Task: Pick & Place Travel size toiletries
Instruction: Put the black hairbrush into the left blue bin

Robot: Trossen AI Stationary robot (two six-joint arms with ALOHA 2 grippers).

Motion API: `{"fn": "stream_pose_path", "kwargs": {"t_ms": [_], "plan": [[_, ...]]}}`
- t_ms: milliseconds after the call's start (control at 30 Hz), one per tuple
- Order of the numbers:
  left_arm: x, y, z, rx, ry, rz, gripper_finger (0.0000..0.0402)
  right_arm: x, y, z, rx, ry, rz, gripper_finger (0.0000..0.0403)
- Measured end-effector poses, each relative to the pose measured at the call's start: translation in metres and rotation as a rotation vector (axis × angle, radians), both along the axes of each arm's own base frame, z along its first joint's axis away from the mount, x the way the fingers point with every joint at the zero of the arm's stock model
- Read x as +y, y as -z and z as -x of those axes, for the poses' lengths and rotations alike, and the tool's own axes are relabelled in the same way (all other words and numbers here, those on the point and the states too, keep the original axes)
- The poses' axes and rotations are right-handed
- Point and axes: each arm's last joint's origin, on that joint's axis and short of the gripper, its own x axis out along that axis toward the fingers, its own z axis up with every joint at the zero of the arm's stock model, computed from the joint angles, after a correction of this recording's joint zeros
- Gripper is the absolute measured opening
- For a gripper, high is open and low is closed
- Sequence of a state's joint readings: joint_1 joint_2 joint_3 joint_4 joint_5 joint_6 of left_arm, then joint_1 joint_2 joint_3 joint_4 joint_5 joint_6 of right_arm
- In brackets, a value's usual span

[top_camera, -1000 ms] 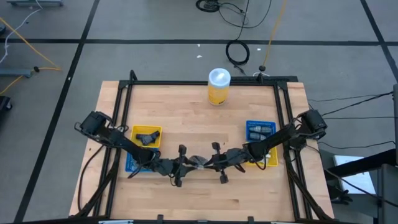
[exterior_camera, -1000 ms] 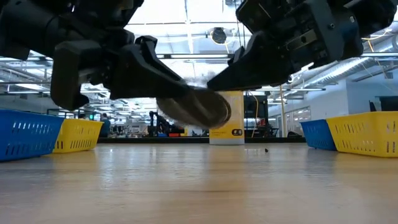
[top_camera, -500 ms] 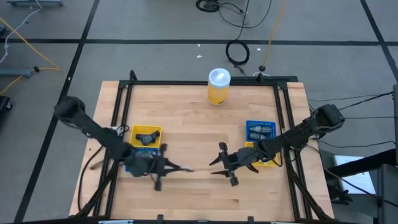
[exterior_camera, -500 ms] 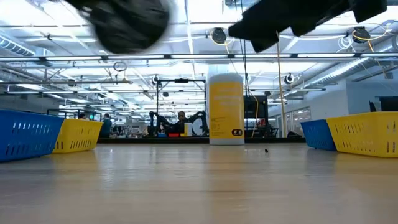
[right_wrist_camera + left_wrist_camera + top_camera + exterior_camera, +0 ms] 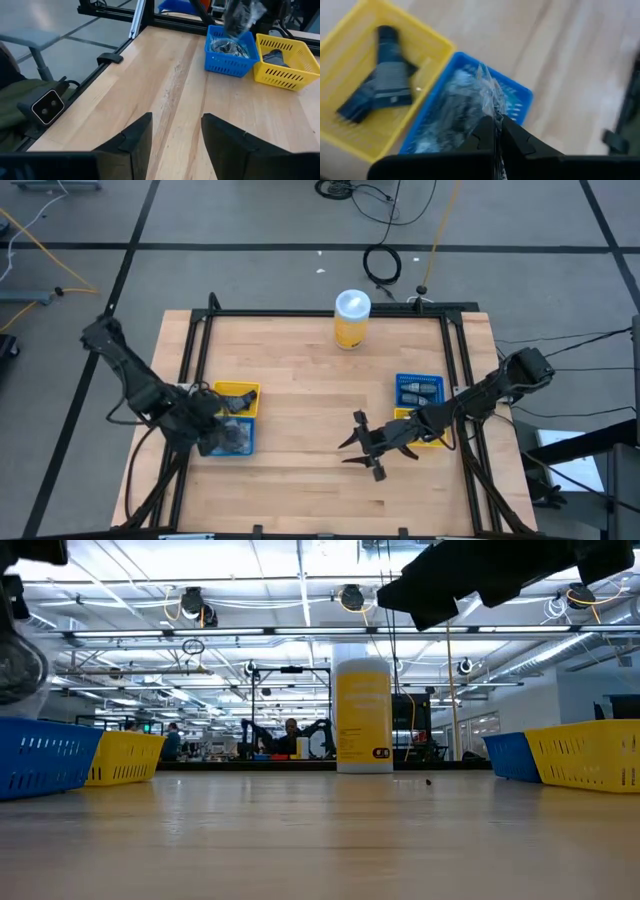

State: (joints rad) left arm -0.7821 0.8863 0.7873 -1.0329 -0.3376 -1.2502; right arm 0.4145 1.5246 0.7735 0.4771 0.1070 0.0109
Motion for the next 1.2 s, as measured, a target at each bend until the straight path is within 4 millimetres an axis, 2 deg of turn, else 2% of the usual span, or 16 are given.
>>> {"fn": "stream_pose_path", "kwargs": {"t_ms": [167, 300, 400, 533, 733, 900, 1033, 1200], "plan": [[0.007, 0.011, 0.011, -0.005, -0.098, 0.047, 0.0019, -0.003, 0.008, 0.006, -0.026, 0.003, -0.016, 0.0164], [0.009, 0.021, 0.016, -0.007, -0.118, 0.066, 0.0009, -0.004, 0.011, 0.008, -0.051, 0.003, -0.027, 0.0164], [0.008, 0.027, 0.014, -0.087, -0.139, 0.117, 0.0004, -0.005, 0.012, 0.009, -0.056, 0.003, -0.03, 0.0164], [0.007, 0.041, 0.012, -0.164, -0.156, 0.184, 0.0018, -0.005, 0.012, 0.009, -0.056, 0.004, -0.032, 0.0164], [0.011, 0.071, 0.018, -0.064, -0.201, 0.203, 0.0025, -0.005, 0.011, 0.009, -0.066, 0.004, -0.037, 0.0164], [0.012, 0.077, 0.019, -0.049, -0.176, 0.179, 0.003, -0.005, 0.01, 0.009, -0.075, 0.004, -0.039, 0.0164], [0.012, 0.077, 0.02, -0.045, -0.105, 0.151, 0.0071, -0.005, 0.01, 0.009, -0.077, 0.004, -0.039, 0.0164], [0.017, 0.075, 0.022, -0.042, -0.08, 0.153, 0.017, -0.005, 0.01, 0.009, -0.078, 0.004, -0.039, 0.0164]]}}
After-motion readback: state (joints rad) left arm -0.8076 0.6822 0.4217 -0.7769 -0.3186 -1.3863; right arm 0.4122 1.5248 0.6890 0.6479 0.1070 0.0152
